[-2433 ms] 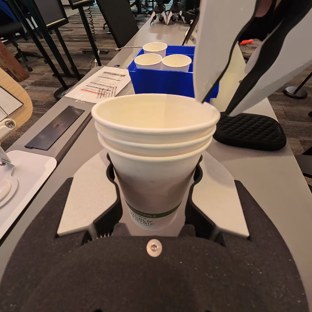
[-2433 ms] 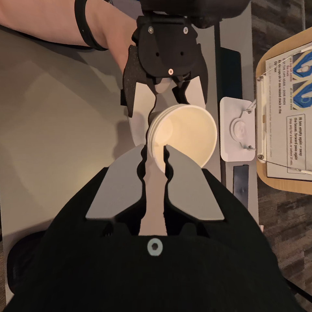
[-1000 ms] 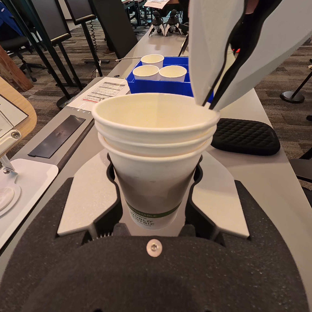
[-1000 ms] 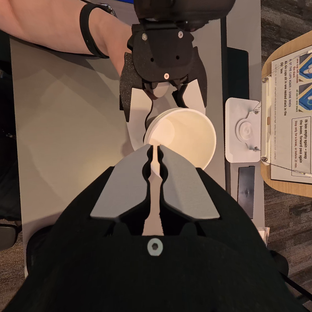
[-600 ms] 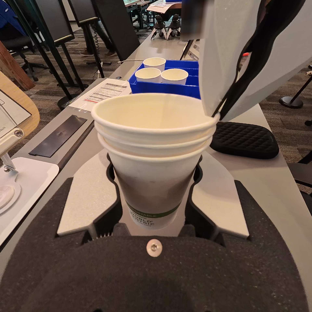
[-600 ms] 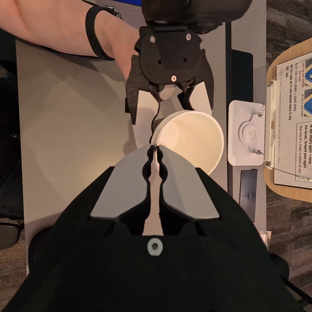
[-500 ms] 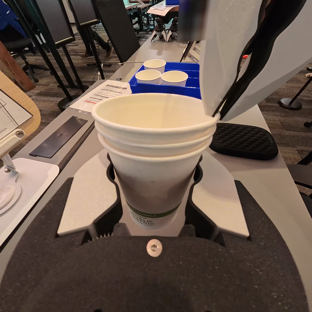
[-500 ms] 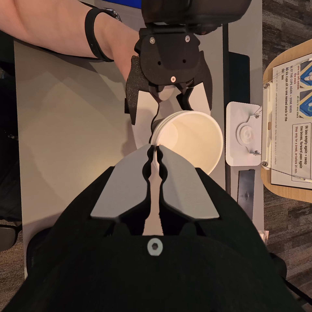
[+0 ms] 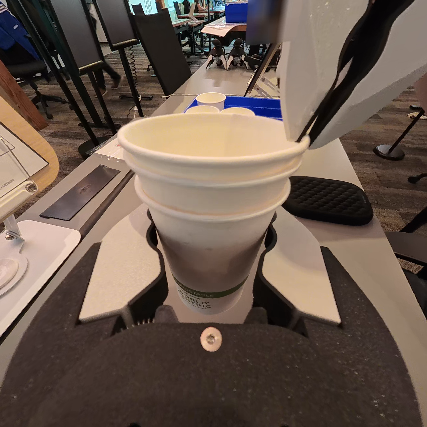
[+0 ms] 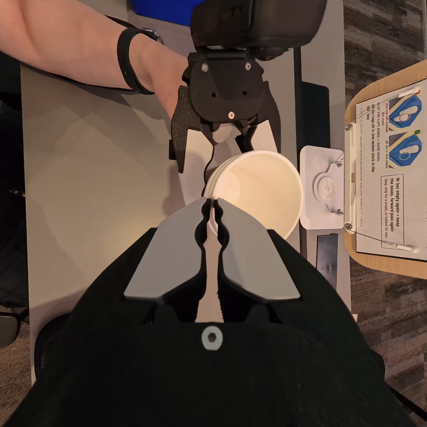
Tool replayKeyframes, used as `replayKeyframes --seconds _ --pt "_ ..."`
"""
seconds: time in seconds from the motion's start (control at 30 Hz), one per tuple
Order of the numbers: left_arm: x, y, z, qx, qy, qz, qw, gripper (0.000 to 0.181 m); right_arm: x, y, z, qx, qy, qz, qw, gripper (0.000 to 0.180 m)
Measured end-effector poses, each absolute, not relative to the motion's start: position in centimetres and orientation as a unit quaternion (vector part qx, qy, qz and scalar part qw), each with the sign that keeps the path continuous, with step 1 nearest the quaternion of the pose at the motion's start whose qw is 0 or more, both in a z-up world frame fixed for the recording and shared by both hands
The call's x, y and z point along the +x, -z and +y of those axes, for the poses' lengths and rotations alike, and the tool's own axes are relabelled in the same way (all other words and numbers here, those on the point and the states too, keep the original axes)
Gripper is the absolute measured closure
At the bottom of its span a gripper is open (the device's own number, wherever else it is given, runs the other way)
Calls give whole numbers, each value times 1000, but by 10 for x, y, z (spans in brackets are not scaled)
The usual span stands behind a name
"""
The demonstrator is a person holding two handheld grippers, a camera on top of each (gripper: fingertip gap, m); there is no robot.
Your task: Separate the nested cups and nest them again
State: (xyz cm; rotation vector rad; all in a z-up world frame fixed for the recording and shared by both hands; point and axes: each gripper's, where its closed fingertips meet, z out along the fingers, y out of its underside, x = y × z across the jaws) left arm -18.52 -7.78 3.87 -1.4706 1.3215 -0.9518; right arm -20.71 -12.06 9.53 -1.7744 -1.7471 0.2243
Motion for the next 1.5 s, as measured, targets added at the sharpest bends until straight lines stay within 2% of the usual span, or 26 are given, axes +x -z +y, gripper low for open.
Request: replayKeyframes --seconds 0.23,0.63,1.03,1.17,1.5 --pt "-185 -47 -91 -575 450 532 428 87 -209 -95 -127 -657 -85 -682 309 176" --pt "-186 -44 -85 -602 448 512 418 88 -205 -94 -116 -637 41 -694 333 176" --pt "-184 -57 -95 -563 430 538 457 88 -208 -100 -134 -679 -83 -665 300 177" --pt "-185 -57 -95 -561 427 540 459 88 -207 -100 -135 -678 -80 -669 295 177" --pt "-188 -61 -125 -518 535 554 372 89 -203 -114 -150 -635 -72 -707 304 177"
